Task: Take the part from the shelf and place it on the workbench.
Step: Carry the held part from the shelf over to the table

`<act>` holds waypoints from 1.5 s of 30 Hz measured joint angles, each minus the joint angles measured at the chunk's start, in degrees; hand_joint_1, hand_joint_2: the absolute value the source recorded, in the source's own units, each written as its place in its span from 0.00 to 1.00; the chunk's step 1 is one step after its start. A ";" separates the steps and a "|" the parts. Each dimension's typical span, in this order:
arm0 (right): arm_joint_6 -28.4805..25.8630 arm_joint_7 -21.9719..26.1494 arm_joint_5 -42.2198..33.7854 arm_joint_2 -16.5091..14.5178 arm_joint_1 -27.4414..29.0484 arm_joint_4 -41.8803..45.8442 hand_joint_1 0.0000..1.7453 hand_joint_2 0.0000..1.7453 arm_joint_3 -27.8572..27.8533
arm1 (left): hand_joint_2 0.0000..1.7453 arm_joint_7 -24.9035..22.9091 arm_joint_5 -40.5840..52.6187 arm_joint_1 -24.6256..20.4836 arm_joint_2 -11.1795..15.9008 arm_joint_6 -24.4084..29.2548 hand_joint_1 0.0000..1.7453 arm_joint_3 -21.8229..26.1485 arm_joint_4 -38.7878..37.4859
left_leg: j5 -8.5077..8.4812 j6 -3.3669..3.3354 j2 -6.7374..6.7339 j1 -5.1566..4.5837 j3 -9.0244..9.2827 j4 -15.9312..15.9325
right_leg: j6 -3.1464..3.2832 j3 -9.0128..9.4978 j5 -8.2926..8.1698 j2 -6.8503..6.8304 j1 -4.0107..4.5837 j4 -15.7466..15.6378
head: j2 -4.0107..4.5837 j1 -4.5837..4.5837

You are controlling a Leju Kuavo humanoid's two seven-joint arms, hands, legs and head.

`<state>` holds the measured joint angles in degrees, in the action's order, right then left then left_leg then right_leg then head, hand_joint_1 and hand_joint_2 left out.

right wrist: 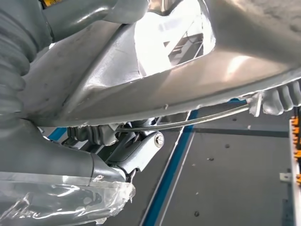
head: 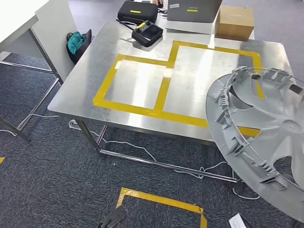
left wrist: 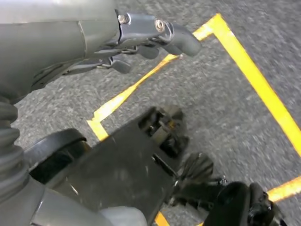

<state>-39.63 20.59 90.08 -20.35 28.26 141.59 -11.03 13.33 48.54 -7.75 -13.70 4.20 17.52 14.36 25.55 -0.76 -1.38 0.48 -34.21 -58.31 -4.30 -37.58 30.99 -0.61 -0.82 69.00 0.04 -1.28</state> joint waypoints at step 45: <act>0.00 -1.74 0.04 0.13 1.13 -0.78 1.00 1.00 1.32 | 1.00 -1.38 -1.90 -0.03 0.37 2.21 0.00 0.13 0.68 | 4.69 1.78 1.25 -0.36 -6.41 -13.84 | 3.47 6.26 -1.52 1.75 0.00 -9.21 | -0.02 0.65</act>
<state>-39.63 18.85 90.12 -20.22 29.38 140.81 -9.70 11.95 46.65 -7.77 -13.33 6.41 17.64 15.04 30.23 1.02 -0.13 0.12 -40.62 -72.15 -0.83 -31.32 29.47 1.15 -0.82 59.79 0.02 -0.63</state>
